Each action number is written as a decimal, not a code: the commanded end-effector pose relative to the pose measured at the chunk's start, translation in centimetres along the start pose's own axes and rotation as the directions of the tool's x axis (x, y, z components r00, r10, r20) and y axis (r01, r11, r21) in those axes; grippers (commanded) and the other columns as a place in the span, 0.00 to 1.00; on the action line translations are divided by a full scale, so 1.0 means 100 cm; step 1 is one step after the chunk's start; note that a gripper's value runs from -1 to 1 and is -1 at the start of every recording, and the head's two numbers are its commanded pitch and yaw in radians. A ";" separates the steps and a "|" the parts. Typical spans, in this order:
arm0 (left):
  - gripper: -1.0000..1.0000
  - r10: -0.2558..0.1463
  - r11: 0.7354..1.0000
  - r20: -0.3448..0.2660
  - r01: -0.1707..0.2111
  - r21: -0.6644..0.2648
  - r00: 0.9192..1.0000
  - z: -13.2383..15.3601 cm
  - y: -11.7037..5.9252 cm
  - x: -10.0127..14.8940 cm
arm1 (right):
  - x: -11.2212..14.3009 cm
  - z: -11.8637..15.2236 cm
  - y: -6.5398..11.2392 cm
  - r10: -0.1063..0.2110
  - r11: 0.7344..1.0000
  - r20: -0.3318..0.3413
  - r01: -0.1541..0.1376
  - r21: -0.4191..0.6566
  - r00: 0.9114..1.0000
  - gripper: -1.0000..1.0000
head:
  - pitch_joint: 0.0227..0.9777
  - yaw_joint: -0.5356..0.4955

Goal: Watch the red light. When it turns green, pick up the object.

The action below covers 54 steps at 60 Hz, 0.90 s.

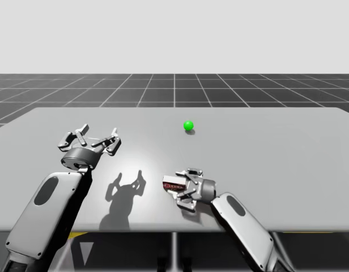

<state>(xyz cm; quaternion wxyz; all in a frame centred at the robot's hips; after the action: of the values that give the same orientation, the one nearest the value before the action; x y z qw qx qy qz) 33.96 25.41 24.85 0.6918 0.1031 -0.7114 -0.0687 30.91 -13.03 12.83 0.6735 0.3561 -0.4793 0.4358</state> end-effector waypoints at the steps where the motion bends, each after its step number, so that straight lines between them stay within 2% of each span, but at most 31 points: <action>1: 0.00 -0.001 1.000 -0.001 0.001 0.000 1.000 0.000 0.000 0.000 | -0.004 -0.002 -0.001 -0.003 0.998 -0.017 0.002 -0.070 1.000 0.80 | 0.91 0.54; 2: 0.00 -0.002 1.000 -0.001 0.002 0.000 1.000 -0.001 0.000 0.000 | -0.004 -0.001 -0.002 0.005 0.999 -0.022 -0.006 -0.047 1.000 1.00 | 0.91 0.54; 3: 0.00 -0.002 1.000 -0.001 0.002 0.000 1.000 -0.001 0.000 0.000 | -0.004 0.000 -0.002 0.009 0.999 -0.024 -0.010 -0.040 1.000 1.00 | 0.91 0.54; 4: 0.00 -0.003 1.000 -0.001 0.003 -0.001 1.000 -0.001 0.000 0.000 | -0.005 0.001 -0.001 -0.002 1.000 -0.032 0.001 -0.031 0.999 1.00 | 0.91 0.54; 7: 0.00 -0.004 1.000 -0.001 0.004 -0.003 1.000 0.000 0.000 0.000 | -0.005 0.002 -0.001 0.005 1.000 -0.030 -0.006 -0.029 1.000 1.00 | 0.90 0.53; 10: 0.00 -0.004 1.000 -0.001 0.004 -0.005 1.000 -0.001 0.000 0.000 | -0.005 0.003 -0.001 -0.006 1.000 -0.041 0.006 -0.018 0.999 1.00 | 0.90 0.53; 15: 0.00 -0.007 1.000 -0.002 0.007 -0.006 1.000 -0.001 0.000 0.000 | -0.005 0.004 0.000 -0.003 1.000 -0.041 0.002 -0.015 0.999 1.00 | 0.88 0.53; 37: 0.00 -0.012 1.000 -0.004 0.012 -0.010 1.000 0.000 -0.002 -0.001 | -0.006 0.007 -0.002 0.020 0.999 -0.035 -0.021 -0.024 0.999 1.00 | 0.62 0.51; 44: 0.00 -0.013 1.000 -0.004 0.013 -0.008 1.000 0.000 -0.002 -0.002 | -0.007 0.006 -0.001 0.036 0.999 -0.033 -0.037 -0.028 0.999 1.00 | 0.56 0.51; 54: 0.00 -0.016 1.000 -0.004 0.016 -0.009 1.000 0.001 -0.002 -0.002 | -0.008 0.006 -0.001 0.037 0.999 -0.031 -0.038 -0.024 0.999 1.00 | 0.50 0.50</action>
<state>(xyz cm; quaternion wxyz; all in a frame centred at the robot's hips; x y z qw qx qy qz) 33.92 25.21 24.64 0.6931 0.1051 -0.7091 -0.0764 30.28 -13.45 12.93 0.6555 0.3576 -0.4704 0.4702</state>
